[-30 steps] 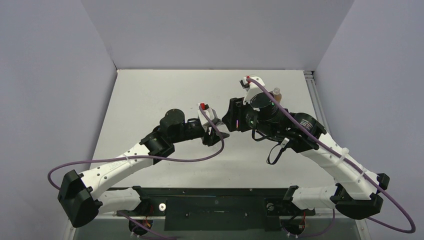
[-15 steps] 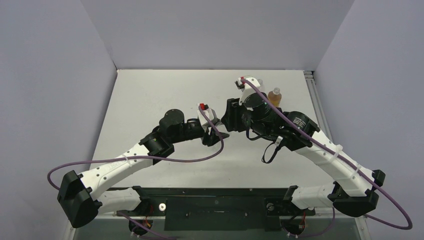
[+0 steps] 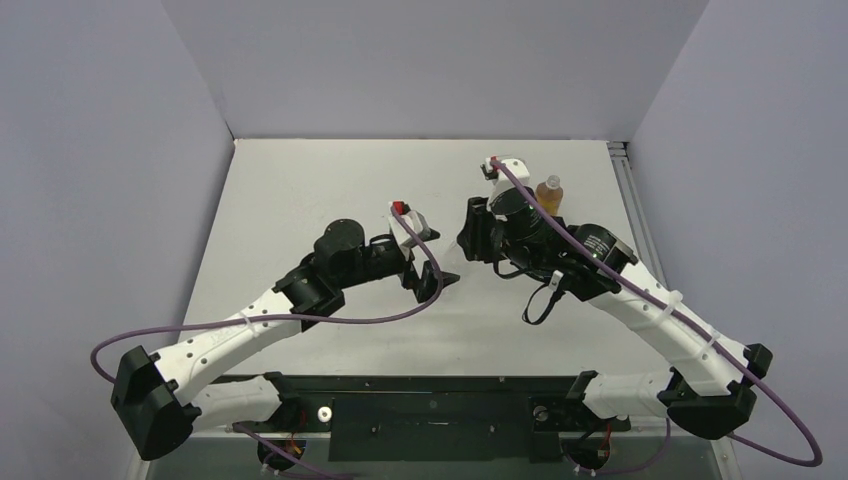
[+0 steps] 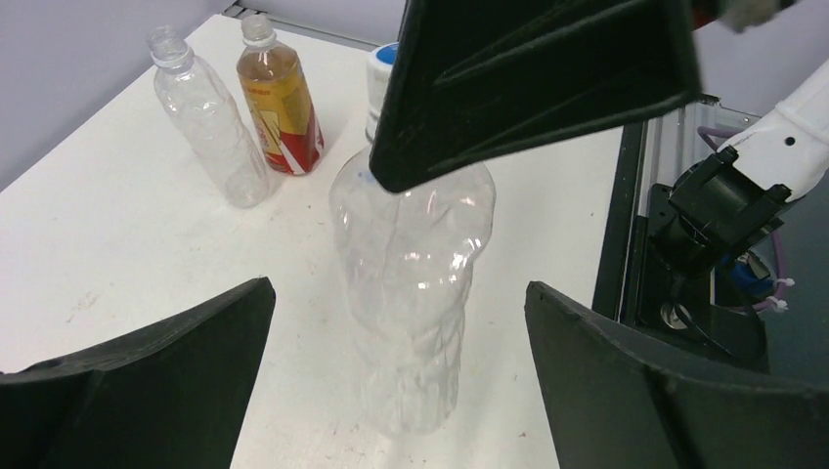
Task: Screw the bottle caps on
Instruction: Place the plastic bottle at the center of the board.
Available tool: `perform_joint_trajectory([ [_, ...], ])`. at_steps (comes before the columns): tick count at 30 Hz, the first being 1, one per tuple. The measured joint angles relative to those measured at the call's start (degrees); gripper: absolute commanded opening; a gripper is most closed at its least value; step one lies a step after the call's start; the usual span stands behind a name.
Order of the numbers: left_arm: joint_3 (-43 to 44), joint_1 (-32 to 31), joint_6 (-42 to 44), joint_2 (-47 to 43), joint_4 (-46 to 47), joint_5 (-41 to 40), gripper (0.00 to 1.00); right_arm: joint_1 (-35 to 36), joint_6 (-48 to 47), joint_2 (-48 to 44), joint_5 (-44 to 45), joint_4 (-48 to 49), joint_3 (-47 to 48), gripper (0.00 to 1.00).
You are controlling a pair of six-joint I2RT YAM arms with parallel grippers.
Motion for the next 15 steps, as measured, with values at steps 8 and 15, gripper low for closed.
perform_joint_trajectory([
  [8, 0.0, 0.0, -2.51, -6.01, -5.27, -6.49, 0.97, -6.45, 2.05, -4.92, 7.02, -2.49, -5.55, 0.01],
  [15, 0.0, 0.02, -3.98, -8.85, -11.61, -11.06, 0.97, -22.34, 3.48, -11.76, 12.24, -5.99, -13.77, 0.01],
])
